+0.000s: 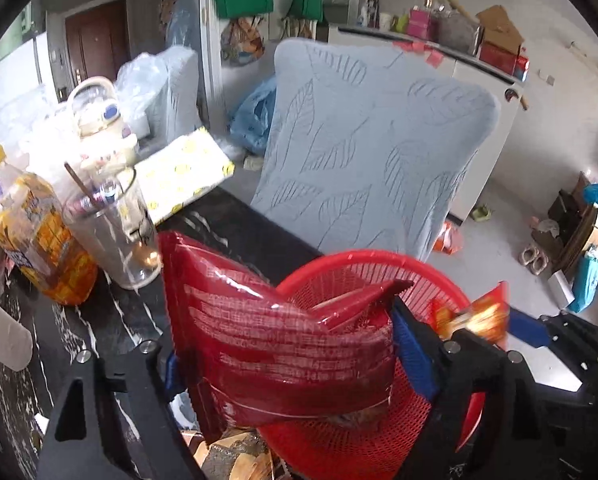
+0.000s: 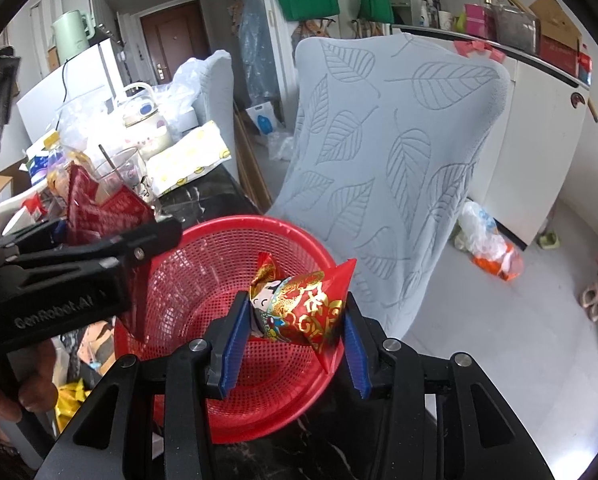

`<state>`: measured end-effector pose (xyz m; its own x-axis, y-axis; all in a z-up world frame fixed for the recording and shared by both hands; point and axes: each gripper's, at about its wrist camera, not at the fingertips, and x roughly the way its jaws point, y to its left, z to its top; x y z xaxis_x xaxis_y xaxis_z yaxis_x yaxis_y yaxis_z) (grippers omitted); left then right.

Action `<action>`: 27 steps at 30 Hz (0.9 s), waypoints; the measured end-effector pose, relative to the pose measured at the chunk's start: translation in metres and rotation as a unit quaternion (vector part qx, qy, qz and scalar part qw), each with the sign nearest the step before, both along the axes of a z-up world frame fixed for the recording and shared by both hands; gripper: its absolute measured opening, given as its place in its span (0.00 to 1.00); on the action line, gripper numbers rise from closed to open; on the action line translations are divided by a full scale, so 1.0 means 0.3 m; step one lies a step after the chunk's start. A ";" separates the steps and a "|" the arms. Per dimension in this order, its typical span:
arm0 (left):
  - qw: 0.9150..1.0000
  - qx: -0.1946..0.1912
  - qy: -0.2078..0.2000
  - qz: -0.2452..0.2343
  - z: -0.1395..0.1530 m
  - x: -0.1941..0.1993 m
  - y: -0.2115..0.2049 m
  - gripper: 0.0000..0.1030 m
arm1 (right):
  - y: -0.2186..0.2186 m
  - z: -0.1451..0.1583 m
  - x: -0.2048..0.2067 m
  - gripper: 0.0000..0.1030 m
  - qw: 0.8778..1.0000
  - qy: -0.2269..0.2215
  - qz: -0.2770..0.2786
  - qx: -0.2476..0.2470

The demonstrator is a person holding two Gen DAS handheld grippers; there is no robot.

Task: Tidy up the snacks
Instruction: 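Open the right tool to drop the packet while the left tool releases the red bag into the basket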

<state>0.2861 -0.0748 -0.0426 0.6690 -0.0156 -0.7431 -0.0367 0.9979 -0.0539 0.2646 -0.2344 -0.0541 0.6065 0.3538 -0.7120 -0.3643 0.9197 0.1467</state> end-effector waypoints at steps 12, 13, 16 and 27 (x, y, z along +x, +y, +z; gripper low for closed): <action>1.000 -0.025 0.006 -0.002 0.003 -0.013 0.024 0.83 | 0.017 0.012 -0.006 0.43 1.000 0.002 0.001 -0.003; 1.000 -0.025 0.006 0.004 0.008 -0.016 0.029 0.83 | 0.016 0.015 -0.008 0.43 1.000 0.002 0.000 -0.003; 1.000 -0.017 0.004 0.011 0.024 -0.022 0.033 0.82 | 0.006 0.029 -0.022 0.43 1.000 -0.001 -0.007 -0.001; 0.999 0.025 -0.034 -0.002 0.117 -0.088 0.001 0.83 | -0.016 0.094 -0.083 0.43 0.999 -0.024 -0.025 -0.008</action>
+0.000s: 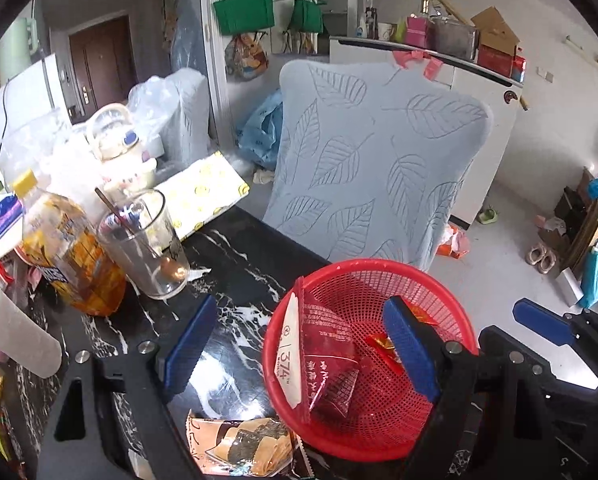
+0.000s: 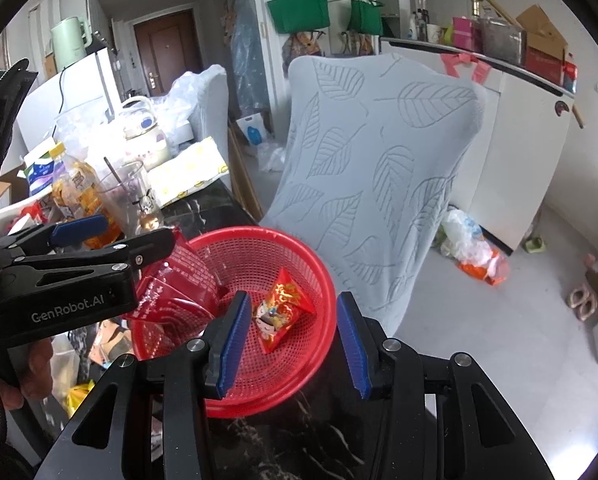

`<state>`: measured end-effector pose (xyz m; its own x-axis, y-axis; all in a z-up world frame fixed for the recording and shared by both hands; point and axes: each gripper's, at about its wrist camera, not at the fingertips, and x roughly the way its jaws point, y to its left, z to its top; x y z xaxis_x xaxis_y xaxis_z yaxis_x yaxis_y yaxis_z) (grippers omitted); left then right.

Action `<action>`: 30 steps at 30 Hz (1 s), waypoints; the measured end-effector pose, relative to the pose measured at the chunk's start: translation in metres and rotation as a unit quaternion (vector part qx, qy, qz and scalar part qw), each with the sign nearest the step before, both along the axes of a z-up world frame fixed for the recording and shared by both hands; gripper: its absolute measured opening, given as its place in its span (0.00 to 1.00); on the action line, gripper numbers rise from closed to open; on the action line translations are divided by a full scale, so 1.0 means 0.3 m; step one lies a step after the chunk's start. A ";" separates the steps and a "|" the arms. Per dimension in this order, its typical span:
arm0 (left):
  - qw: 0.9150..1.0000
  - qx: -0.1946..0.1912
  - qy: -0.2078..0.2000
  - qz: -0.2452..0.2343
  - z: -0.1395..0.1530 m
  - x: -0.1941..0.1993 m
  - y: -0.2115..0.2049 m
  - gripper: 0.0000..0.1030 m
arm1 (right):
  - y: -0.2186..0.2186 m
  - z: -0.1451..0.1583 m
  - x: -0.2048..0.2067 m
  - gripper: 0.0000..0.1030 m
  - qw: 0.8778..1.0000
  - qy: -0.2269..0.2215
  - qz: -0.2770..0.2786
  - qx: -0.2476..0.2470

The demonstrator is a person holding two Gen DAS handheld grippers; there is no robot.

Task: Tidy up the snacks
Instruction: 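Withdraw both open tools from the red basket back over the table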

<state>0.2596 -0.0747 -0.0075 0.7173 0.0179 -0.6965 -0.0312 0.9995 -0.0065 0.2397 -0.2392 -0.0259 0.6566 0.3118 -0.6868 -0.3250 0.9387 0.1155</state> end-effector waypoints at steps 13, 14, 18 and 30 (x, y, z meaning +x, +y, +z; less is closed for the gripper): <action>0.998 -0.002 -0.056 -0.020 0.127 -0.127 -0.052 0.83 | -0.060 0.104 -0.108 0.43 0.999 -0.028 -0.030 0.000; 0.998 -0.003 -0.061 -0.021 0.138 -0.144 -0.054 0.83 | -0.063 0.112 -0.117 0.43 0.999 -0.031 -0.032 0.000; 0.997 0.004 -0.072 -0.026 0.178 -0.213 -0.062 0.83 | -0.074 0.146 -0.166 0.43 0.999 -0.042 -0.031 0.000; 0.996 -0.001 -0.082 -0.026 0.216 -0.462 0.000 0.83 | -0.047 0.173 -0.348 0.46 0.999 -0.042 0.001 0.009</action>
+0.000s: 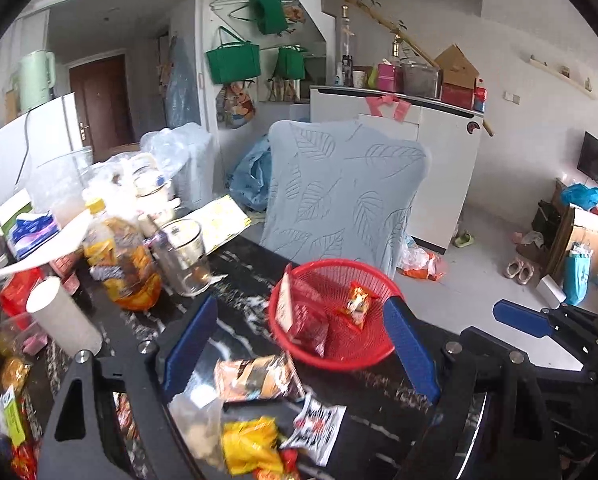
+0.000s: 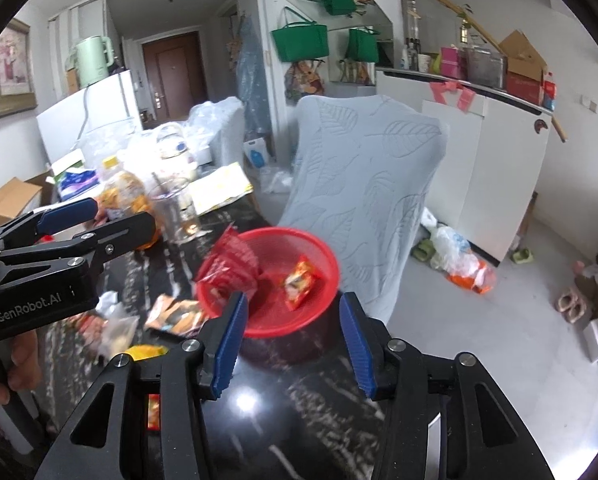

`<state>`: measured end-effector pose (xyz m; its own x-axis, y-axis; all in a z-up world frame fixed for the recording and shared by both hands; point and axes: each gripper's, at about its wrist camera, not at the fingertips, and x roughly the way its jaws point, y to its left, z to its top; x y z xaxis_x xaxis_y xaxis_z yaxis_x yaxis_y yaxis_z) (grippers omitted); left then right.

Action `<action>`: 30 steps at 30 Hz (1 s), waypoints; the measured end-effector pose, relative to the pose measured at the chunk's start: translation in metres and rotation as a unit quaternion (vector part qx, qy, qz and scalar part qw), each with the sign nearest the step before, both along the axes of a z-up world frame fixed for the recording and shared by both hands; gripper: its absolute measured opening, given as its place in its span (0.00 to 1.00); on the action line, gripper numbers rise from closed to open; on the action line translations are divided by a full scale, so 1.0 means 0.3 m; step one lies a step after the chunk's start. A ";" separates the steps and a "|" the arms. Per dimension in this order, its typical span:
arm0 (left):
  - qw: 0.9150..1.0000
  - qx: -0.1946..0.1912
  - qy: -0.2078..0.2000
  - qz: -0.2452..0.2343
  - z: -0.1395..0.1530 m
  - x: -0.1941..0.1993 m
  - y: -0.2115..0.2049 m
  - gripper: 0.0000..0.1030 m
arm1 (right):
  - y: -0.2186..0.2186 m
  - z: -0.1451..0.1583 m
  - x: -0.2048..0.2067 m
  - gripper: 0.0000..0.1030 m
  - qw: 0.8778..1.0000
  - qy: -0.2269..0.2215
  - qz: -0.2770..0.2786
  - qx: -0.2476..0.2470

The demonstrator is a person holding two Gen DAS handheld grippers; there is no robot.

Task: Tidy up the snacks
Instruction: 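Withdraw both open tools from the red basket back over the table, then grasp the brown-green nutrition snack bag with the left tool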

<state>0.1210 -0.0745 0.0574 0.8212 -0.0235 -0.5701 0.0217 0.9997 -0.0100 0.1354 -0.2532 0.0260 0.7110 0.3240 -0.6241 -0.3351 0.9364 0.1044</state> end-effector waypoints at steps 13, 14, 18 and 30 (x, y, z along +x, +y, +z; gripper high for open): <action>0.999 0.005 0.021 0.028 -0.047 -0.197 0.132 0.83 | 0.130 -0.022 -0.170 0.46 0.999 -0.003 0.049 0.005; 0.999 0.003 0.022 0.036 -0.052 -0.211 0.148 0.83 | 0.144 -0.025 -0.176 0.46 0.998 0.000 0.055 0.006; 0.998 -0.005 0.030 0.059 -0.072 -0.254 0.200 0.83 | 0.212 -0.053 -0.220 0.46 0.996 0.010 0.089 0.009; 0.994 -0.034 0.042 0.093 -0.139 -0.337 0.324 0.83 | 0.352 -0.114 -0.245 0.52 0.988 0.034 0.149 0.011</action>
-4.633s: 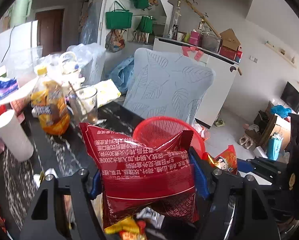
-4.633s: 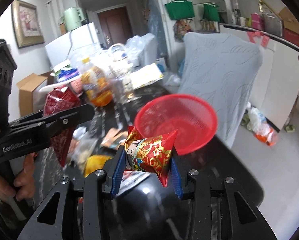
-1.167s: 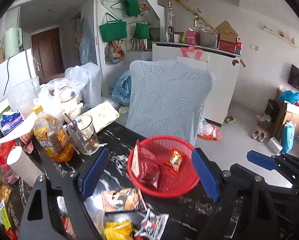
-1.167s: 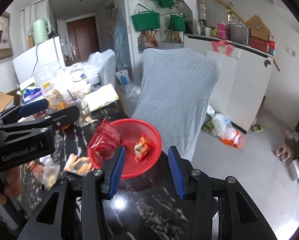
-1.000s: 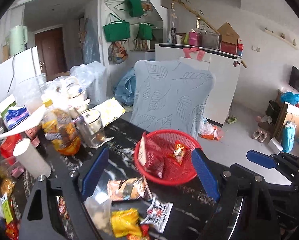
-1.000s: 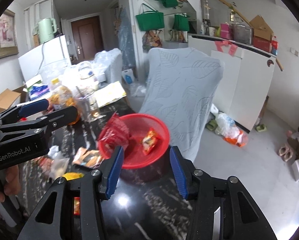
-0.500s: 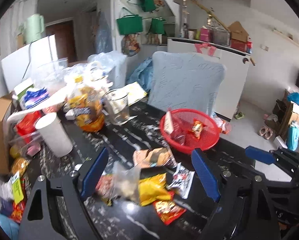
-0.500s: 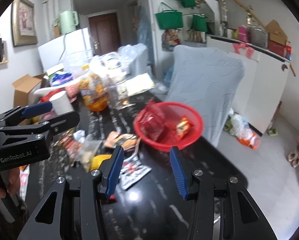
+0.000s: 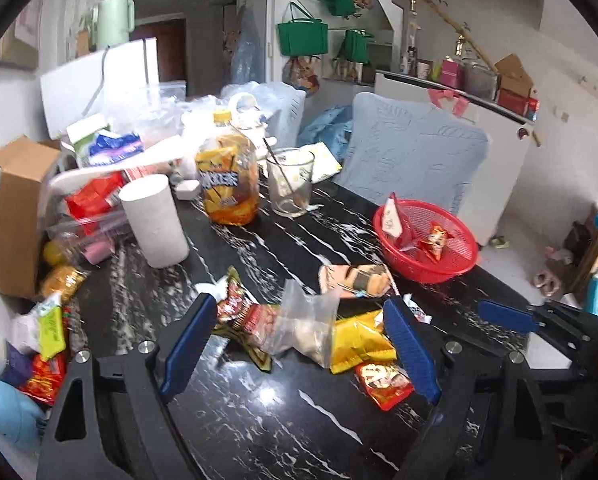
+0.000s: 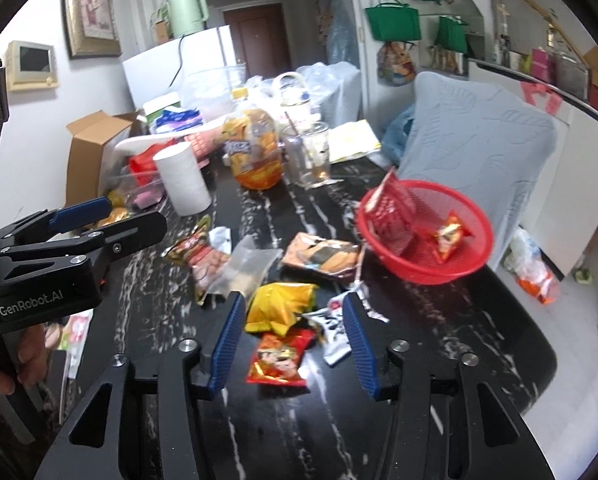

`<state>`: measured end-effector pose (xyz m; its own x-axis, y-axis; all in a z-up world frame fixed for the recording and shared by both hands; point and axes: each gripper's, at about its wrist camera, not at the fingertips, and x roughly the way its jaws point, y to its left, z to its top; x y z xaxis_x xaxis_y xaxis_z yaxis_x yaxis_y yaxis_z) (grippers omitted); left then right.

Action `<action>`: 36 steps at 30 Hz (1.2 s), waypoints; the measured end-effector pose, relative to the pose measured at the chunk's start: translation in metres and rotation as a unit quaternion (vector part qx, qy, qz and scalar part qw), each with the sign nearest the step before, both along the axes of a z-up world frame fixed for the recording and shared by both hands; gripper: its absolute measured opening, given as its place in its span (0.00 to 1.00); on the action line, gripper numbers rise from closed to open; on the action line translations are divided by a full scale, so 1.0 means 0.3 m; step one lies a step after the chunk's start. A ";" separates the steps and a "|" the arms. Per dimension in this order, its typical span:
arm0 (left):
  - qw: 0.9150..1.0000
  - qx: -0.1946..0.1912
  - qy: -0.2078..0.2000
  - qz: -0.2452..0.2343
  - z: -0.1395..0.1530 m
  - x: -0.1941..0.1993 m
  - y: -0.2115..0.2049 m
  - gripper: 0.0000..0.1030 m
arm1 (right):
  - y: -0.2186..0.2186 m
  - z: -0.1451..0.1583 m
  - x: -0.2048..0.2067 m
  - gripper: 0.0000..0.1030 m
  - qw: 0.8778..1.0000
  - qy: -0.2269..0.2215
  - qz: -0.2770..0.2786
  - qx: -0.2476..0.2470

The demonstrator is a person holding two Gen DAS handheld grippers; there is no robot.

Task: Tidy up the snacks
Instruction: 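Grasp the brown-green nutrition snack bag with the left tool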

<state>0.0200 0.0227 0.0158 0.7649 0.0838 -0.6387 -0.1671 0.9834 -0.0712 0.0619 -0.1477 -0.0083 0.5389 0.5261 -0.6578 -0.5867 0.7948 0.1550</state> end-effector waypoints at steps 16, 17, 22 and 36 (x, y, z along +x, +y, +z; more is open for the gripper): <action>0.997 -0.023 0.031 0.063 -0.148 0.089 0.146 0.83 | 0.150 -0.117 0.096 0.58 0.998 0.031 0.052 -0.015; 0.996 -0.027 0.039 0.069 -0.166 0.104 0.156 0.83 | 0.155 -0.123 0.105 0.58 0.998 0.032 0.052 -0.017; 0.992 -0.030 0.067 0.107 -0.233 0.164 0.190 0.83 | 0.179 -0.150 0.150 0.58 0.998 0.031 0.053 -0.026; 0.972 -0.068 0.136 0.178 -0.392 0.316 0.269 0.83 | 0.203 -0.223 0.286 0.62 0.997 0.050 0.045 -0.037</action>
<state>0.1148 0.1033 -0.1017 0.5045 0.2129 -0.8368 -0.5265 0.8440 -0.1027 0.1476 -0.0869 -0.0751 0.4221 0.5168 -0.7448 -0.6410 0.7511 0.1579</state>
